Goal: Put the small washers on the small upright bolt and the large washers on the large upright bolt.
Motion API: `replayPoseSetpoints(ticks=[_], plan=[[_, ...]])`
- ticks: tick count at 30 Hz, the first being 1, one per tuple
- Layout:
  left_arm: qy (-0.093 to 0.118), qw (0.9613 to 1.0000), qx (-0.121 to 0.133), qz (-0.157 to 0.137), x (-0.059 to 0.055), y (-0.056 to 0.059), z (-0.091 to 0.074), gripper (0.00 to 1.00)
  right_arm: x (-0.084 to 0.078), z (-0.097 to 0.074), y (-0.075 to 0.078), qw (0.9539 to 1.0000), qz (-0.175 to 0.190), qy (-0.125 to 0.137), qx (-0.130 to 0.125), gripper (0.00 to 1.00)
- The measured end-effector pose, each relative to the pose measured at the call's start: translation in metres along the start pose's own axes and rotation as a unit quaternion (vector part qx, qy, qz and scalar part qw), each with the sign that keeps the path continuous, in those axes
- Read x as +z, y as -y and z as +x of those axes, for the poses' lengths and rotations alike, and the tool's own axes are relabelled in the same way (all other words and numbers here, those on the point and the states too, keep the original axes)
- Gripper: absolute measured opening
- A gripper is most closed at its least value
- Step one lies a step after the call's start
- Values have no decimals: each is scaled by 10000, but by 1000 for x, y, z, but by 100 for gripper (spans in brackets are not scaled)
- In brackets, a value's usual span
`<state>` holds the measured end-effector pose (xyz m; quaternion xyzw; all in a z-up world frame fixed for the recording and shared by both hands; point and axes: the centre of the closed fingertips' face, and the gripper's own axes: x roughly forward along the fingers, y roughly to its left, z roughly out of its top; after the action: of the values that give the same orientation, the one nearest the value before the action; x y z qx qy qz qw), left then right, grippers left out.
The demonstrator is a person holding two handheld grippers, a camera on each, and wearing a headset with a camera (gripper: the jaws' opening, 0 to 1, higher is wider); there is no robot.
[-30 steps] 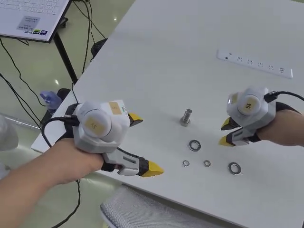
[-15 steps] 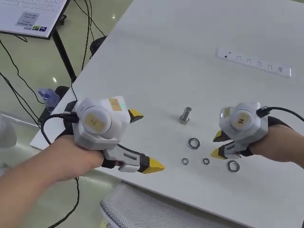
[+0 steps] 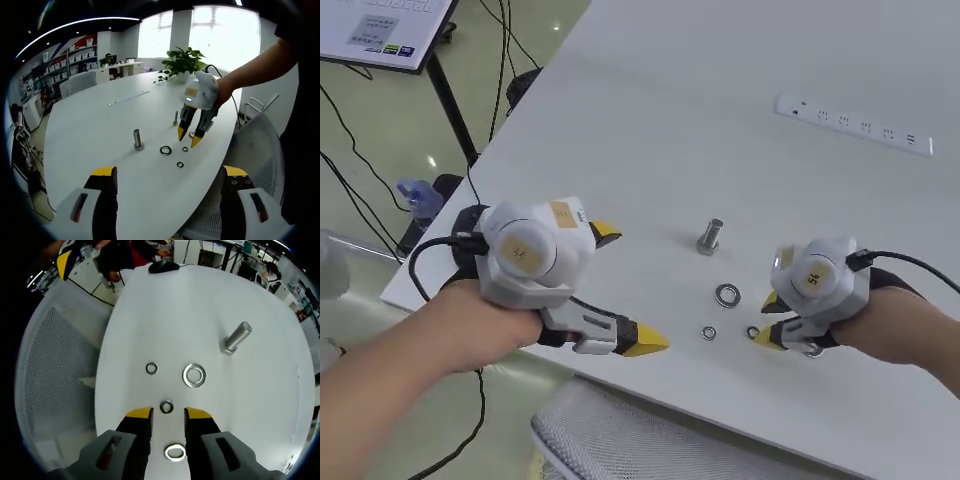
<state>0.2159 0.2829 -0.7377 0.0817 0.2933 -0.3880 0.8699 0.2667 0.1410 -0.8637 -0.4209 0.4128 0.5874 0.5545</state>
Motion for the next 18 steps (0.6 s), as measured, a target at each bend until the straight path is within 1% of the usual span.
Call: replayPoseSetpoints(ticks=[2, 4, 9, 12, 18], plan=[[10, 10000, 3, 21, 0, -1, 1, 85, -2, 4, 2, 10000, 16, -11, -54, 27], [-41, 10000, -3, 31, -3, -1, 2, 85, -4, 9, 1, 10000, 54, -32, -39, 27], [-73, 9999, -27, 104, -5, -2, 3, 85, -8, 14, -1, 9999, 86, -69, -52, 26], [-117, 9998, -58, 134, -7, -1, 4, 85, -7, 13, 0, 9999, 132, -20, -101, 26], [-135, 9997, -61, 200, -9, -2, 5, 85, -6, 13, -1, 9999, 44, -42, -139, 26]])
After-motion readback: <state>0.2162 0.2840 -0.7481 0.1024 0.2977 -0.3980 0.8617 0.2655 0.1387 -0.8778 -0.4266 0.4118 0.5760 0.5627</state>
